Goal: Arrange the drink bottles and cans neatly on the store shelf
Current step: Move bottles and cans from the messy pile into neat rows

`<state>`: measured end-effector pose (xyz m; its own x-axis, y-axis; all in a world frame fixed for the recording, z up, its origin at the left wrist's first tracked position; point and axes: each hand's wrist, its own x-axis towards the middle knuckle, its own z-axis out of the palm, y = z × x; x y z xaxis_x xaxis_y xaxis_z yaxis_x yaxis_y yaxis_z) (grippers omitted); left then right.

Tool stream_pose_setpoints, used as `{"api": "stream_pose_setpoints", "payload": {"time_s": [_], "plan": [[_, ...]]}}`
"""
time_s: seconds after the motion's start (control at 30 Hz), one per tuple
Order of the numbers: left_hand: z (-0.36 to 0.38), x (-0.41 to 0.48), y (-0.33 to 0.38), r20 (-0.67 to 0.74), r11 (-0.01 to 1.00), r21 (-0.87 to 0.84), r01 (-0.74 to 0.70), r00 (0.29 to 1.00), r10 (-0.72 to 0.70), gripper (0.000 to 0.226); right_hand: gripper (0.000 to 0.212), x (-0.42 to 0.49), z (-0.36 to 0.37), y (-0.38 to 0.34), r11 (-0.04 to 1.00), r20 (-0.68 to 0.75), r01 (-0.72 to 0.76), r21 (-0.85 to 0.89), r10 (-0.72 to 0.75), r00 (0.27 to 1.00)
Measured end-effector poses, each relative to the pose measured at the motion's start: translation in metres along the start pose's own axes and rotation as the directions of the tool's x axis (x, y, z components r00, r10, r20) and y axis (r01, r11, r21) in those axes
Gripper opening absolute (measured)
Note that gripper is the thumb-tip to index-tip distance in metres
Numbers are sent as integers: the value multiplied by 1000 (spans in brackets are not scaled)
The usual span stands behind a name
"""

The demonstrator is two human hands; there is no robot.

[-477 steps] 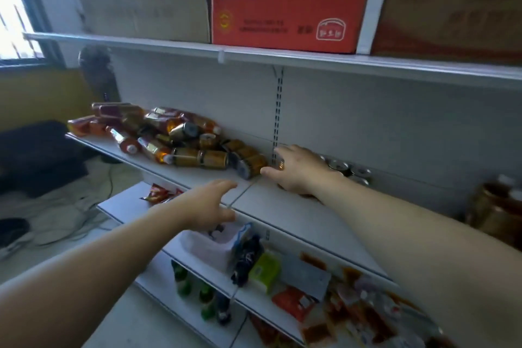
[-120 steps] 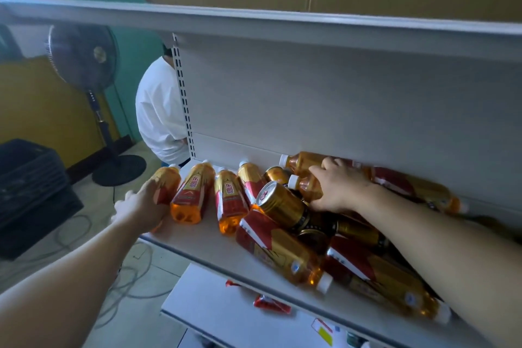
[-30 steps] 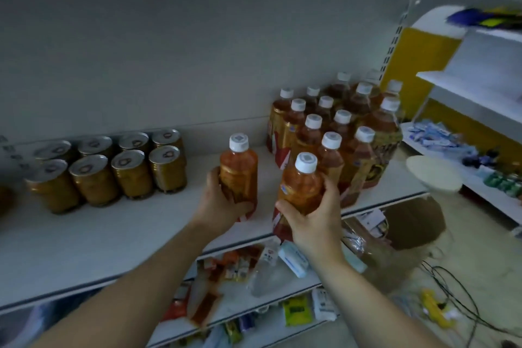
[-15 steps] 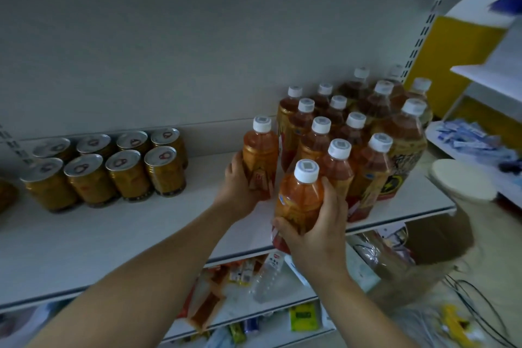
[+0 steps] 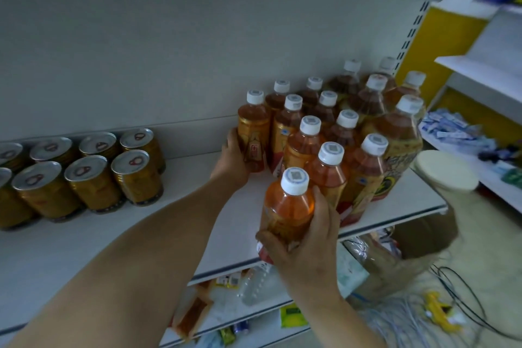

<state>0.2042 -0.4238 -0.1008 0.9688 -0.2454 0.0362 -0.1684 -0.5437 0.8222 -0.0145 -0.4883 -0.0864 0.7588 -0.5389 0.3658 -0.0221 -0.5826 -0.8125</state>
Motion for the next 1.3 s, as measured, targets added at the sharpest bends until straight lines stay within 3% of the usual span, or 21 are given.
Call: {"api": "stream_pose_setpoints", "payload": {"time_s": [0.07,0.2,0.27,0.37,0.47,0.57,0.7,0.93,1.3], "plan": [[-2,2,0,13,1000,-20,17,1000,-17,83,96,-1,-1,-1,1000,6,5,-3,-5,1000],[-10,-17,-4,151,996,25,80,985,-83,107,100,-4,-4,-1,1000,36,-7,-2,8,999],[-21,-41,-12,174,981,190,34,982,-68,96,105,-8,-7,0,1000,44,4,-11,-4,999],[-45,-79,-33,257,861,496,-108,966,-27,75,104,-9,-7,-5,999,70,38,2,-38,997],[-71,-107,-57,332,766,613,-193,943,-29,70,104,2,10,-13,995,65,77,-65,-73,995],[-102,-131,-73,366,720,661,-213,928,-62,82,105,19,40,-24,991,33,59,-118,-55,998],[-133,-151,-92,372,641,730,-236,925,-82,127,103,39,72,-32,981,-18,57,-187,-62,998],[-131,-157,-106,341,661,719,-216,938,-64,116,101,65,100,-28,980,-60,-16,-198,4,998],[-132,-156,-111,354,676,699,-235,935,-41,121,96,70,107,-28,944,-93,-93,-316,67,993]]}}
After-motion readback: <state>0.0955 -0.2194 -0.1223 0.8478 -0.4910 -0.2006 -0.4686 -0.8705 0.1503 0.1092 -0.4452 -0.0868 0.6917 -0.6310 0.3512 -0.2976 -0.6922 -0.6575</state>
